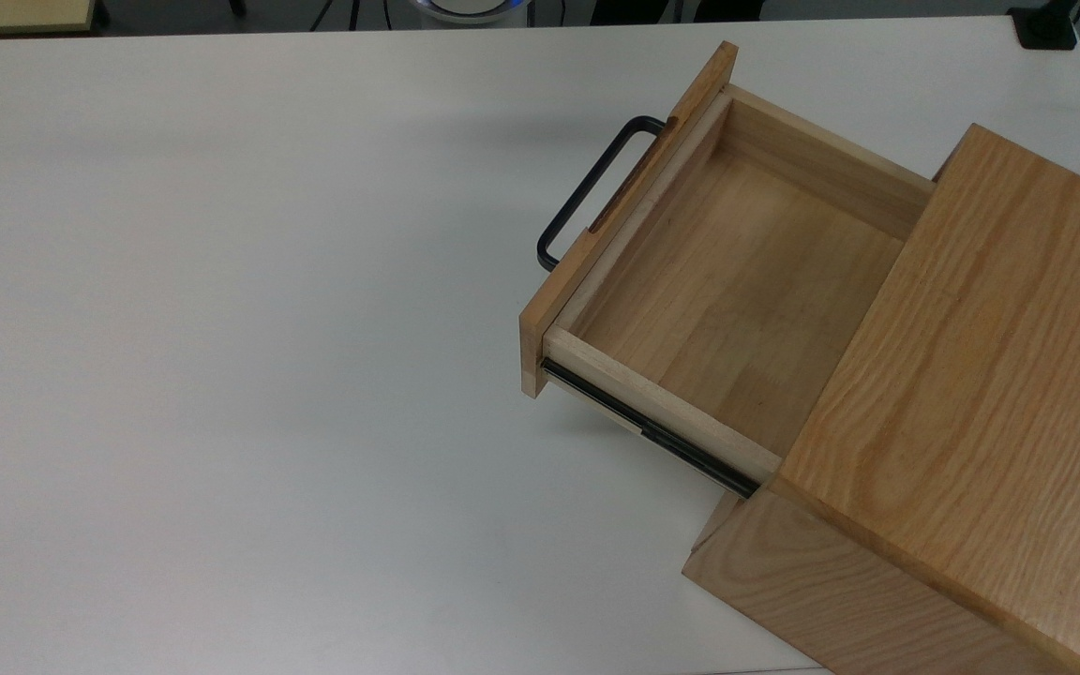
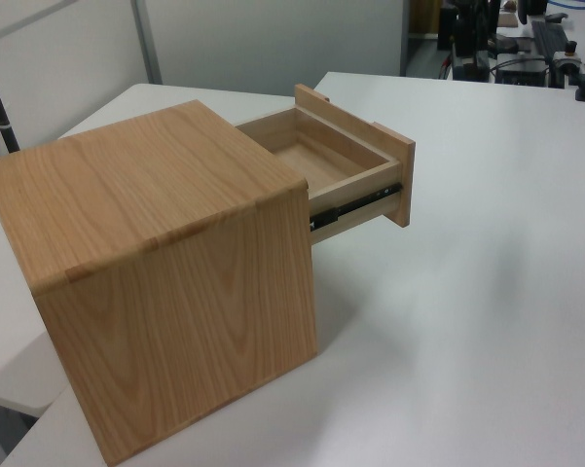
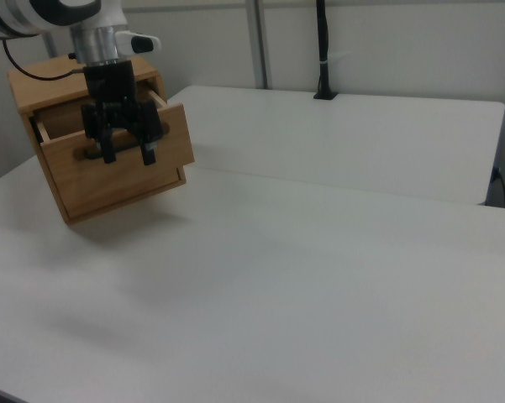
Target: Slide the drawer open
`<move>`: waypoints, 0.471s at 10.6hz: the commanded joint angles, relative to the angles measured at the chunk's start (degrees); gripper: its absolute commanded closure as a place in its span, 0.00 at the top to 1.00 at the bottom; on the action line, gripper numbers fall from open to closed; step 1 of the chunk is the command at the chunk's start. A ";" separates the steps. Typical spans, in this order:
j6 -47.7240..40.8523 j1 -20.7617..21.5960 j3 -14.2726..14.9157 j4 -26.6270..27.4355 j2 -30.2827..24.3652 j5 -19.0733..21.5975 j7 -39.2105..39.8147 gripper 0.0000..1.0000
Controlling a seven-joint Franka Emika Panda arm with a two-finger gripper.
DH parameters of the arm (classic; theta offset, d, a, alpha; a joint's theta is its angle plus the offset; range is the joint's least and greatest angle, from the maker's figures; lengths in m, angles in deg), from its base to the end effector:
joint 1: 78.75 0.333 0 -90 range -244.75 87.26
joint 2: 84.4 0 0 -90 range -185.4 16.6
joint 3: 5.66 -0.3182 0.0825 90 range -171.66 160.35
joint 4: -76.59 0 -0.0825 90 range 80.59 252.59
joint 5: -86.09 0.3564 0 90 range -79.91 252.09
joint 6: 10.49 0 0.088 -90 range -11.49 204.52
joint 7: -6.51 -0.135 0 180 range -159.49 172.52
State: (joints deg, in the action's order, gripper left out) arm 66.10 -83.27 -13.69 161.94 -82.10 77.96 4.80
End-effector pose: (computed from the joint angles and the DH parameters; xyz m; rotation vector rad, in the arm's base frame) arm 0.5087 0.0082 0.5969 2.9850 0.0183 -0.2789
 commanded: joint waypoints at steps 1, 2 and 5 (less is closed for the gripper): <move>2.75 1.09 0.04 -0.62 -0.36 -0.31 -3.08 1.00; 3.99 3.62 0.73 -0.36 -0.01 -0.13 -8.25 1.00; 8.47 8.81 5.46 -0.10 0.43 1.35 -5.77 1.00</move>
State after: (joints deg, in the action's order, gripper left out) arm 71.67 -78.82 -12.78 161.49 -81.58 77.99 -2.21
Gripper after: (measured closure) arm 0.000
